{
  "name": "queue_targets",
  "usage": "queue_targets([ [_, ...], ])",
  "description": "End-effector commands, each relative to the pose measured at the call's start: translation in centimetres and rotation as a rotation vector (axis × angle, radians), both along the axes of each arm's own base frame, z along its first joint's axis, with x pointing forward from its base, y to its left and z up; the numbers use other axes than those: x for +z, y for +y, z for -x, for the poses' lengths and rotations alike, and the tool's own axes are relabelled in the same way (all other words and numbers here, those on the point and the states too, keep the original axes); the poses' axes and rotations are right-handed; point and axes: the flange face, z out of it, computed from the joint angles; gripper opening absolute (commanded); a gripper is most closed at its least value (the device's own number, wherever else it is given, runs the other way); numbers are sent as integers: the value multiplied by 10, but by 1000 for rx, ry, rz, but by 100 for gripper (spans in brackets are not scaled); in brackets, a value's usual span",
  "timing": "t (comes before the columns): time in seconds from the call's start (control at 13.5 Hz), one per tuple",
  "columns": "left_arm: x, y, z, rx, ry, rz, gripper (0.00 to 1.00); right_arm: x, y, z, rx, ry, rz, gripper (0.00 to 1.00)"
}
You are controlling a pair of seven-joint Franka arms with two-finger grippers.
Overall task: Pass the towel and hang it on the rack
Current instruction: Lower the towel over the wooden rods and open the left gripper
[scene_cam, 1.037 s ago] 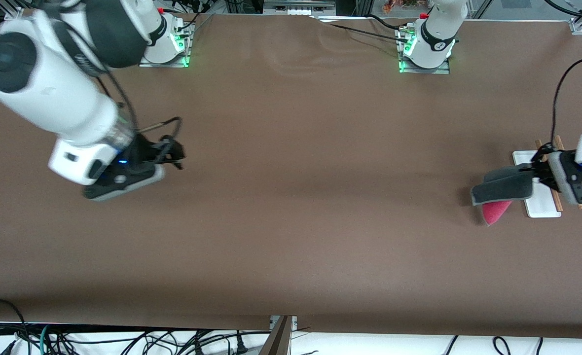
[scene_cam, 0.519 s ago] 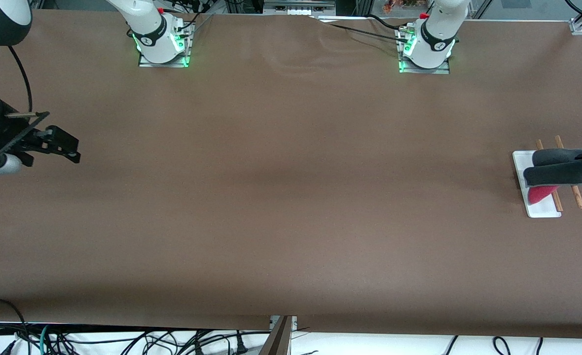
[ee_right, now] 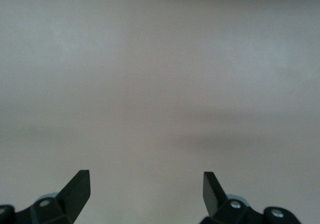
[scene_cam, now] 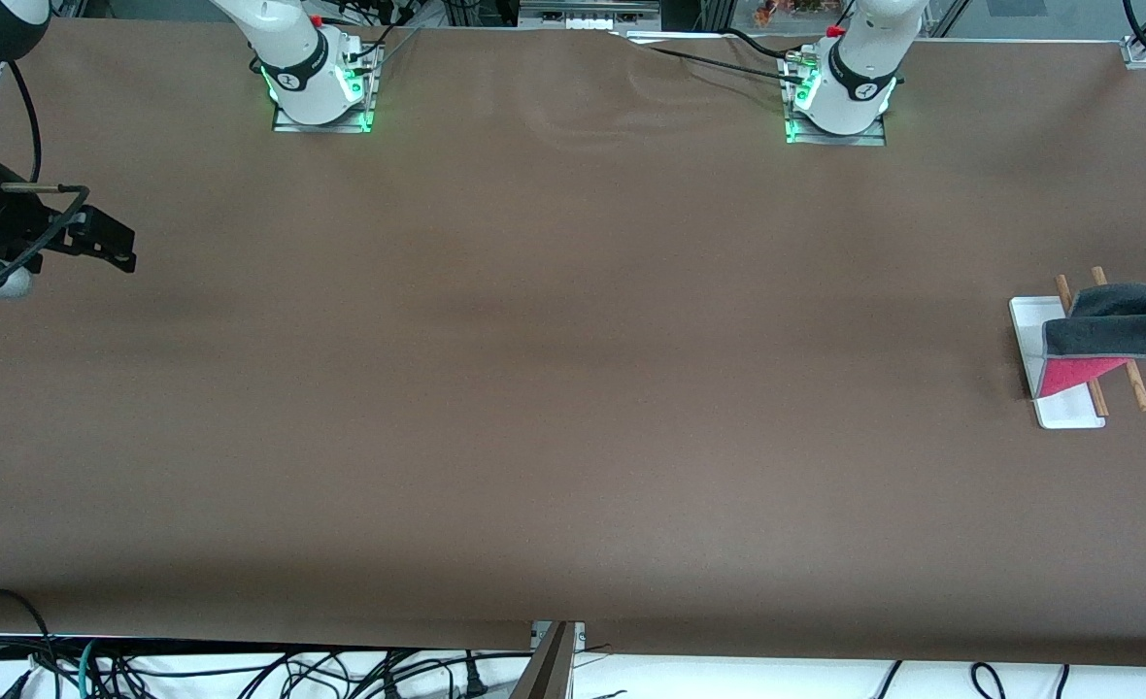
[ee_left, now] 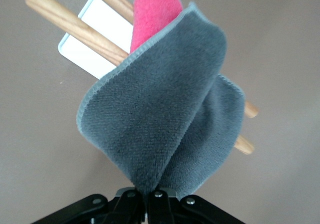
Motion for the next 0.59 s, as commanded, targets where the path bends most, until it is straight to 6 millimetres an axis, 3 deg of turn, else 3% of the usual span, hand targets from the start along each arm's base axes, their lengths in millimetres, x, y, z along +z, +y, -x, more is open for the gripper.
queue_targets([
  [0.0, -9, 6, -9, -26, -15, -11, 8, 10, -8, 21, -5, 40, -51, 100],
  [0.07, -16, 6, -11, -27, -22, -12, 82, 10, -9, 24, -6, 49, -54, 100],
  [0.15, -18, 9, -10, -19, -29, -6, 100, 12, -10, 24, 11, 45, -49, 100],
  [0.52, -14, 20, -5, 3, -38, -9, 100, 6, -34, 21, 28, 60, -46, 100],
])
